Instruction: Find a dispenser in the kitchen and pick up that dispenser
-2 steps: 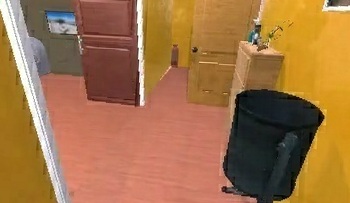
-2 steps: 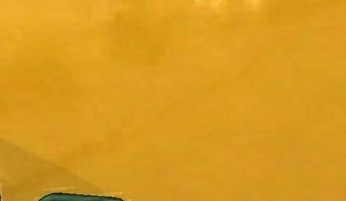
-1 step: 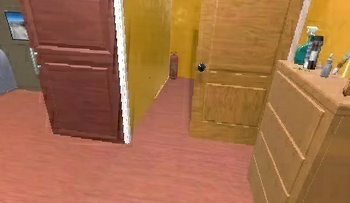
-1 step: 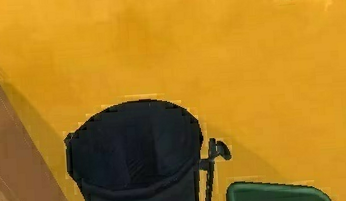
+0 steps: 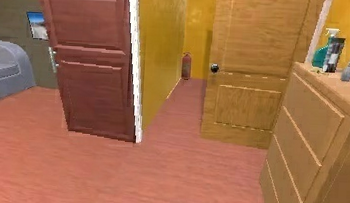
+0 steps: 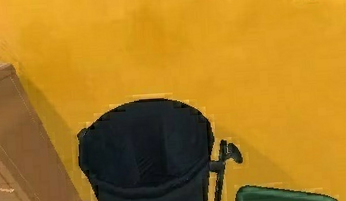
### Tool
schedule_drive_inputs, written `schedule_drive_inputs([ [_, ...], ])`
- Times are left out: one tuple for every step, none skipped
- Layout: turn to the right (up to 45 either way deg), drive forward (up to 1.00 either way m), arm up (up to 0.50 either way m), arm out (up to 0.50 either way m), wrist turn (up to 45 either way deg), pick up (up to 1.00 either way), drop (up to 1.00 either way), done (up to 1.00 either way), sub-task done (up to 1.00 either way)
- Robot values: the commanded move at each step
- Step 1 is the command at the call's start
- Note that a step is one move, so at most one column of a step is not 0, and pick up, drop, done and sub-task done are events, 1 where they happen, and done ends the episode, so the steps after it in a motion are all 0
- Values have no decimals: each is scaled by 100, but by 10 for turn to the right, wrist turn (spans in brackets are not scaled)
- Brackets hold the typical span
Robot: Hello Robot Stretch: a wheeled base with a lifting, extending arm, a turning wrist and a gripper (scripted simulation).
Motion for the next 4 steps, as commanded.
schedule_drive_inputs([
  [0,100,0,0,0,0,0,0,0],
  [0,80,0,0,0,0,0,0,0],
  [150,0,0,0,0,0,0,0,0],
  [0,55,0,0,0,0,0,0,0],
])
